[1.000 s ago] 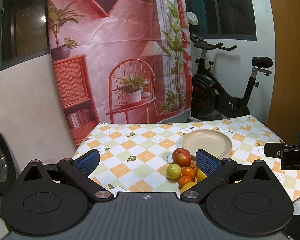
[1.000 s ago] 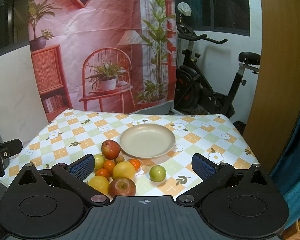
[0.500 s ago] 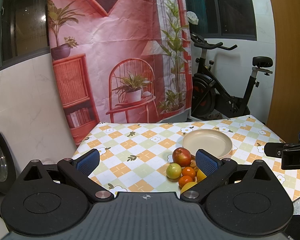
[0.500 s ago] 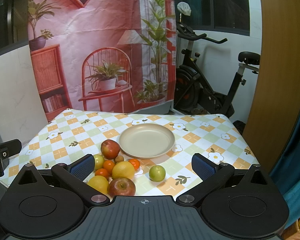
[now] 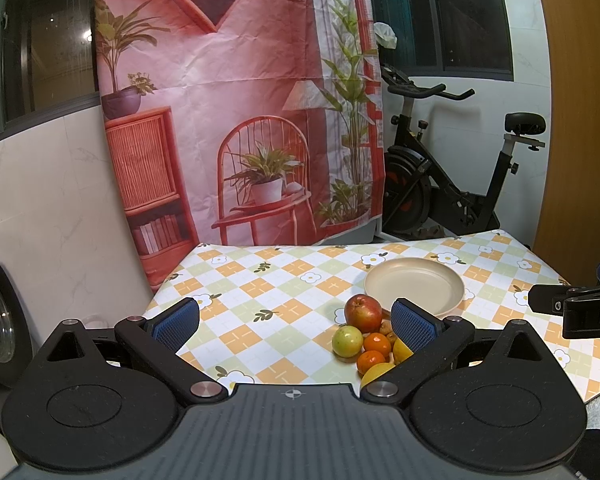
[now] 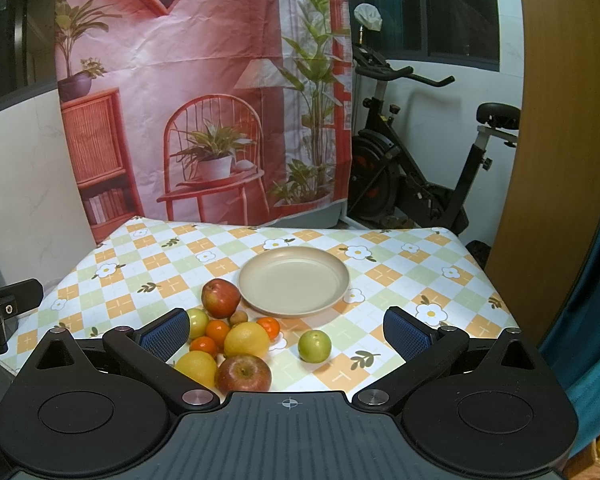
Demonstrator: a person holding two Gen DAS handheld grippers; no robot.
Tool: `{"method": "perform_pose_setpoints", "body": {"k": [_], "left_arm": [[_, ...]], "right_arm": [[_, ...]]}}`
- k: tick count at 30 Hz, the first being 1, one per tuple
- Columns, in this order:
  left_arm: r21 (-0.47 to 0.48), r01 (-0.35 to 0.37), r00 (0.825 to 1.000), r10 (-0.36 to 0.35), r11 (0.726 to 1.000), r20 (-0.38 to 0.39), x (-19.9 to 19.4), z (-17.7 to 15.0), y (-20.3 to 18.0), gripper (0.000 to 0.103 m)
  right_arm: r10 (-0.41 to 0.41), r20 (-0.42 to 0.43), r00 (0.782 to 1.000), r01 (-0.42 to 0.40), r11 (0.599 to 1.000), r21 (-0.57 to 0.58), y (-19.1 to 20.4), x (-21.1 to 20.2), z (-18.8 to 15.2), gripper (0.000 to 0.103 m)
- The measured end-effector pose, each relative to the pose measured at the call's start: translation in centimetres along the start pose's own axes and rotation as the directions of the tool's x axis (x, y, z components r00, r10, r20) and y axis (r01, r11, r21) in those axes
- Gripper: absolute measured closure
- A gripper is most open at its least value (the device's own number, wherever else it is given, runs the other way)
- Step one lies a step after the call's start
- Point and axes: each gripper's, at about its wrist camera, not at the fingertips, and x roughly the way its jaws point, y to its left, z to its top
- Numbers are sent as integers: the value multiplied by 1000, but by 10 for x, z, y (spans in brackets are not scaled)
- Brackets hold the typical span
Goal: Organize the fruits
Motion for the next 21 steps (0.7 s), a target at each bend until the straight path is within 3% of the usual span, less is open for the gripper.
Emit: {"method": "perform_pose_setpoints", "body": {"k": [21], "left_arm": [[5, 13, 1000, -13, 1000, -17, 2, -2, -2, 0]], "right_arm": [[17, -14, 1000, -17, 1000, 9, 1, -3, 0, 0]]}}
